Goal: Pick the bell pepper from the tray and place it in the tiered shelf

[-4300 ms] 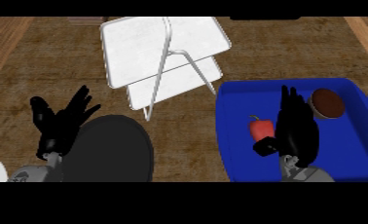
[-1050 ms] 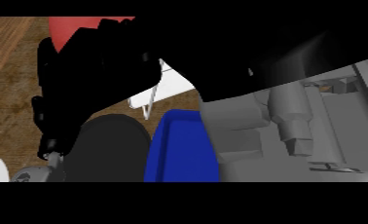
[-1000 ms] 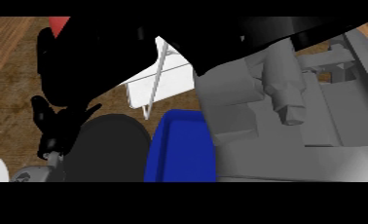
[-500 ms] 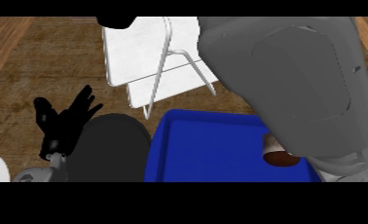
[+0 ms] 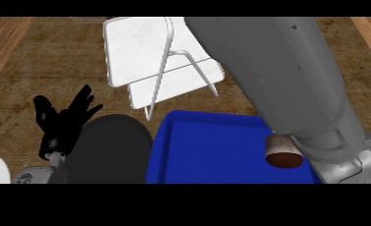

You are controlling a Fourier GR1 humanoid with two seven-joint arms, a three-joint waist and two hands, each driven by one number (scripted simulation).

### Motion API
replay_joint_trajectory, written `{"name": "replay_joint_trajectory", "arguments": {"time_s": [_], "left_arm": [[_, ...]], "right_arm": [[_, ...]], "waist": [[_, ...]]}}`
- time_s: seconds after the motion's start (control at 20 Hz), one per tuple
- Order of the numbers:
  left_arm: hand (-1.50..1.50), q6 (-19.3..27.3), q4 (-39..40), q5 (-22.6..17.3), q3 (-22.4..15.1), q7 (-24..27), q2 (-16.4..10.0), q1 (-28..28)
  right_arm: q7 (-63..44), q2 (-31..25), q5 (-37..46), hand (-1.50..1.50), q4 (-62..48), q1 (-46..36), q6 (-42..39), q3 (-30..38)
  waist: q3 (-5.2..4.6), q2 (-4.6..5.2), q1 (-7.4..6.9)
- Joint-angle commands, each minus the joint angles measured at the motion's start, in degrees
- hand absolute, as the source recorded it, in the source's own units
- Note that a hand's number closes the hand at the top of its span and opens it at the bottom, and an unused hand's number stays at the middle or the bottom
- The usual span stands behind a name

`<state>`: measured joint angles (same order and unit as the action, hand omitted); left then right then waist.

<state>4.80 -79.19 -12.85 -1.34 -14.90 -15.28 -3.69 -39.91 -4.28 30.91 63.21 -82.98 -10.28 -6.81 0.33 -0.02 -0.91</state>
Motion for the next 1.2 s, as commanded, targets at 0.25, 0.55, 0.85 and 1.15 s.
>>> {"name": "replay_joint_trajectory", "arguments": {"time_s": [0.25,0.55,0.85,1.15], "left_arm": [[0.0,0.8,1.07,0.9,-0.24,-4.4,1.01,-1.31],[0.0,-2.01,3.28,0.47,1.35,0.74,0.84,1.5],[0.0,1.15,-0.9,2.07,-0.91,-4.14,2.66,-0.25],[0.0,-0.55,0.95,1.97,0.18,-2.91,1.77,0.26]], "right_arm": [[9.35,1.42,1.06,1.5,-10.86,-3.49,4.07,3.16],[10.72,2.27,2.09,1.5,-12.69,-4.1,4.45,3.4],[7.97,2.29,0.93,1.5,-12.31,-4.06,8.95,8.04],[6.32,4.19,-2.72,-1.5,-12.63,-4.26,14.62,12.26]], "waist": [[-0.36,0.25,-0.13],[-0.39,0.18,-0.05],[-0.33,0.12,0.17],[-0.36,0.17,0.06]]}}
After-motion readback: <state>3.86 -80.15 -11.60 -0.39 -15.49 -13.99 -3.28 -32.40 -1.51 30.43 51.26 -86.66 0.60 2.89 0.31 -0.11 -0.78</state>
